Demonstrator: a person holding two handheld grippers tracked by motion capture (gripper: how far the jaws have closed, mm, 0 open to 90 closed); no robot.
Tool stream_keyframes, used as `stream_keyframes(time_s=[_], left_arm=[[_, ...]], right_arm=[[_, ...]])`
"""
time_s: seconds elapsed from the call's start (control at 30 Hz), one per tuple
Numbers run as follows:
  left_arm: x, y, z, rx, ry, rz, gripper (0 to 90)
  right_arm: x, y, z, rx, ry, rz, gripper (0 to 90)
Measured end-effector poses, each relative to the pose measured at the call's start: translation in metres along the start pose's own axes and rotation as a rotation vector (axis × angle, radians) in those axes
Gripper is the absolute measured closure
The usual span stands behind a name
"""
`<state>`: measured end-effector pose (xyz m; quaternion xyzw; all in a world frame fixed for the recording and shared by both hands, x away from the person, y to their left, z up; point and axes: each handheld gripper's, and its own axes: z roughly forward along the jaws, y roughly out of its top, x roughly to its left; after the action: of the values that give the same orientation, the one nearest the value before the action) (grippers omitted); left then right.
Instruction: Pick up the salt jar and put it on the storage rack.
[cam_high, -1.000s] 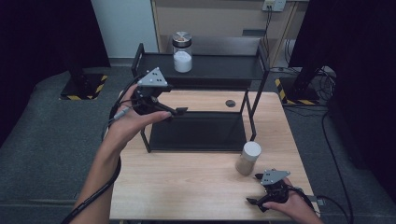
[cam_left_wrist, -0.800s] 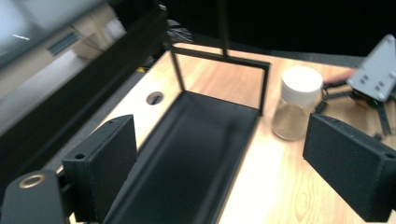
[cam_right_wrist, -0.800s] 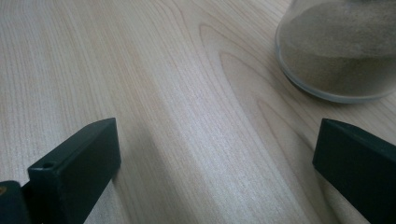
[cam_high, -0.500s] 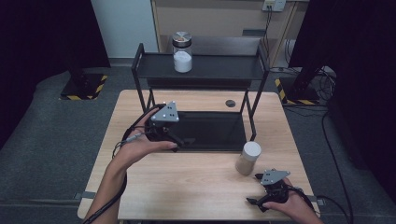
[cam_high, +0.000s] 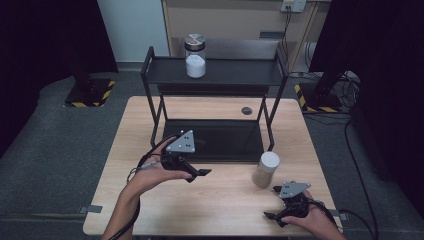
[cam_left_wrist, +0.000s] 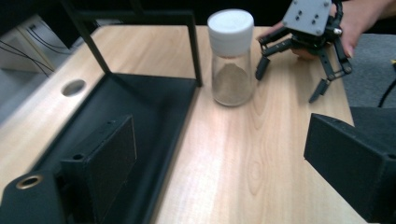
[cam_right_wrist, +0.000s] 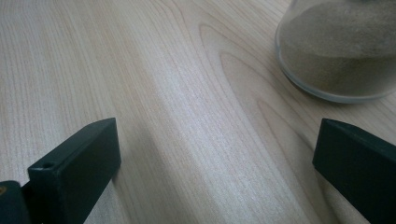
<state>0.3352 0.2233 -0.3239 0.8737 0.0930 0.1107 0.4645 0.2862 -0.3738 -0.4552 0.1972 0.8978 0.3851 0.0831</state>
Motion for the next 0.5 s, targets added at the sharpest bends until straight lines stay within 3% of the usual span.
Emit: stream_keyframes(time_s=[0.27,0.5], left_arm=[[-0.004,-0.015,0.013,0.024,-0.028,0.006,6.9],[-0.007,-0.033,0.026,0.036,-0.055,-0.023,4.8]], right_arm=[[0.000,0.000,0.000,0.000,0.000,-0.001,1.8],[0.000,0.000,0.000,0.000,0.000,0.000,1.8]])
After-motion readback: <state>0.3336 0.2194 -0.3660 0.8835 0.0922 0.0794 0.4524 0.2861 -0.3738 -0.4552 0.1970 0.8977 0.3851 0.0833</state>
